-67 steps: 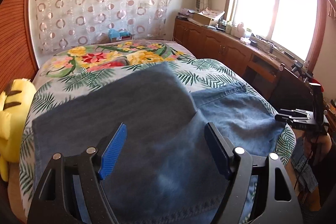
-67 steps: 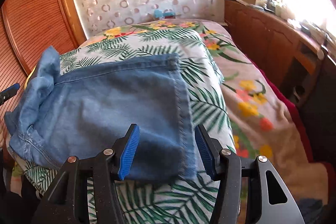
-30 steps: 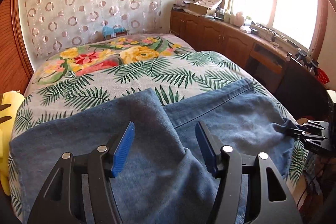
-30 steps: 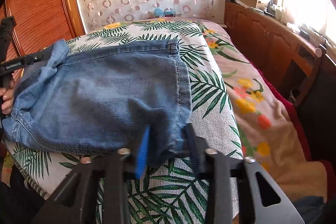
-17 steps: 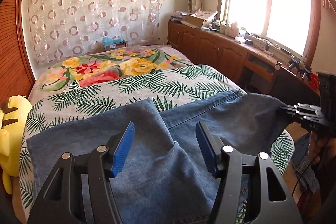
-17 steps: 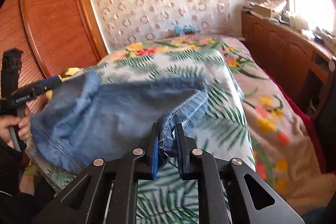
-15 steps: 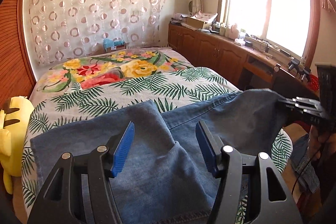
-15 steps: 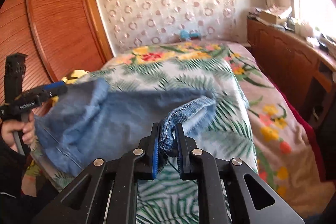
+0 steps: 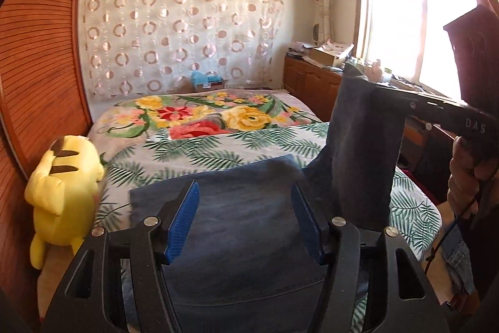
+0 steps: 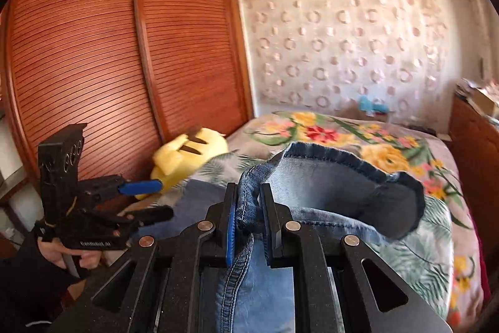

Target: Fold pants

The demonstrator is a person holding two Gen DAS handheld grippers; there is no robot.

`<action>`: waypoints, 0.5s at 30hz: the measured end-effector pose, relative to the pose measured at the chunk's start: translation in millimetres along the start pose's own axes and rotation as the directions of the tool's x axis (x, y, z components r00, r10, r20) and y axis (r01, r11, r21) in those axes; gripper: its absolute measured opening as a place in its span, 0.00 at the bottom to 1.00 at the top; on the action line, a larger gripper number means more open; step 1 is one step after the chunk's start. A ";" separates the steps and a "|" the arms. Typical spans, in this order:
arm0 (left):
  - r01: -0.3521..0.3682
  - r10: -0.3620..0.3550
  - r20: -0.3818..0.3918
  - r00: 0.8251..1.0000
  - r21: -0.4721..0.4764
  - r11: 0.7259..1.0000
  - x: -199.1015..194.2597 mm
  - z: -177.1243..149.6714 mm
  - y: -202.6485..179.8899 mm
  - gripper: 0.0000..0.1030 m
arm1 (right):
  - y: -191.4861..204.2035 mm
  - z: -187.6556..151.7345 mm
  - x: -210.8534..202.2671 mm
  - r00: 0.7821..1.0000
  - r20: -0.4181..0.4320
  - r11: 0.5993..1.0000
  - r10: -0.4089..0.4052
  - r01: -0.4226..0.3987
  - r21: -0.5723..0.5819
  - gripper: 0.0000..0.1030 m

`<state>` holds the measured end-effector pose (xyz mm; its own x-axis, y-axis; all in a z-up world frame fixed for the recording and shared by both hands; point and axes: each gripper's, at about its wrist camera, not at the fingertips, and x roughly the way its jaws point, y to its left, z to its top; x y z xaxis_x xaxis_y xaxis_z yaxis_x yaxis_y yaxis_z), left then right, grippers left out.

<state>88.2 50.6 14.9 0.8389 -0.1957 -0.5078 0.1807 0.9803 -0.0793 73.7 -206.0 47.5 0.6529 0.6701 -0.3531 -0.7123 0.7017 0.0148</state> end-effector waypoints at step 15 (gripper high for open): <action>-0.016 0.010 -0.068 0.998 -0.091 0.996 16.0 -40.1 42.2 0.60 | -3.2 13.1 84.0 0.988 -0.153 0.998 -0.033 0.024 -0.061 0.47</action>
<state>88.7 89.9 -30.9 0.8040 -0.1837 -0.5655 0.1196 0.9816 -0.1488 134.2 -148.9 30.1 0.6291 0.6016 -0.4922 -0.7107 0.7017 -0.0507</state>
